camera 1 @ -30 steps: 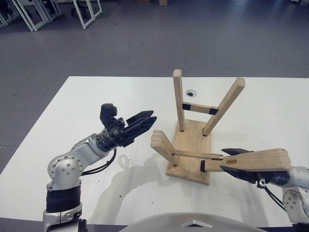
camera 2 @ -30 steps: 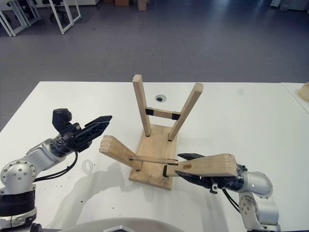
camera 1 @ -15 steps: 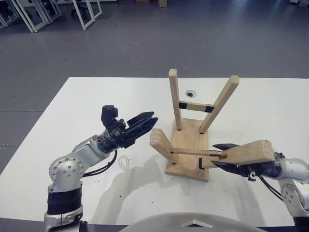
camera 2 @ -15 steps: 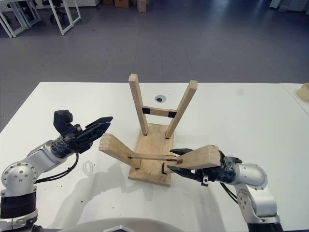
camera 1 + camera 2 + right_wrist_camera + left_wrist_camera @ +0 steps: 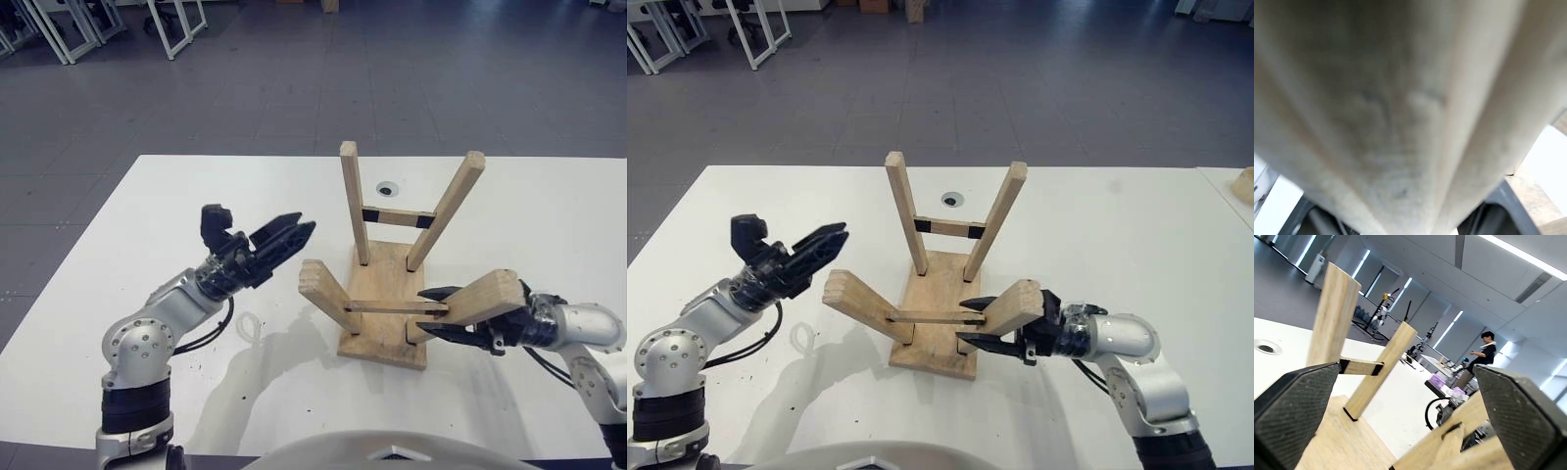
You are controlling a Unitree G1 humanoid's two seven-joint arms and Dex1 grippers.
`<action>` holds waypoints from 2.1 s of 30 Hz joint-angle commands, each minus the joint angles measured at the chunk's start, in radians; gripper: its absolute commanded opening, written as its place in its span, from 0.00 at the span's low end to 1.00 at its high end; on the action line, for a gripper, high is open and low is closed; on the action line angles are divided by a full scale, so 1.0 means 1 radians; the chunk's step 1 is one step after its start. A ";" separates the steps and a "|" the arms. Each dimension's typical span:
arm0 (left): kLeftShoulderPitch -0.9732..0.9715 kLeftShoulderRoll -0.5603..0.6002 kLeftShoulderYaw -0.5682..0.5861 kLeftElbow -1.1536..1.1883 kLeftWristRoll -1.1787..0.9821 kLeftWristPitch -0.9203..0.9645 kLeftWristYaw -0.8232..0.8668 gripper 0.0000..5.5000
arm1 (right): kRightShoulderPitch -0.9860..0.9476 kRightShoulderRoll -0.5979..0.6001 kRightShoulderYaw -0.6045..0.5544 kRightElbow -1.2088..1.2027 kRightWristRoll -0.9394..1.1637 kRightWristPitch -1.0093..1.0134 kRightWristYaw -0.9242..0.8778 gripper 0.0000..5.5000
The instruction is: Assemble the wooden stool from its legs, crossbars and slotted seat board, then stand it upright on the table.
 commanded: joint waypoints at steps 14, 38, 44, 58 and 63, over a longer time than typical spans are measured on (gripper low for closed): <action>-0.426 0.049 -0.075 -0.248 0.003 0.081 0.673 0.91 | -0.214 0.141 0.095 0.379 -0.210 -0.146 -0.182 0.37; -0.358 -0.328 -0.642 -0.179 0.677 0.084 0.899 0.48 | -0.227 0.170 0.102 0.387 -0.198 -0.133 -0.240 0.37; -0.232 -0.240 -0.812 -0.055 0.859 0.083 0.813 0.48 | -0.222 0.155 0.088 0.389 -0.188 -0.123 -0.220 0.37; -0.339 -0.415 -0.616 -0.179 0.977 0.109 0.737 0.48 | -0.213 0.182 0.107 0.365 -0.196 -0.101 -0.251 0.37; -0.482 -0.419 -0.542 -0.201 1.030 0.189 0.741 0.48 | -0.211 0.181 0.104 0.362 -0.194 -0.099 -0.251 0.37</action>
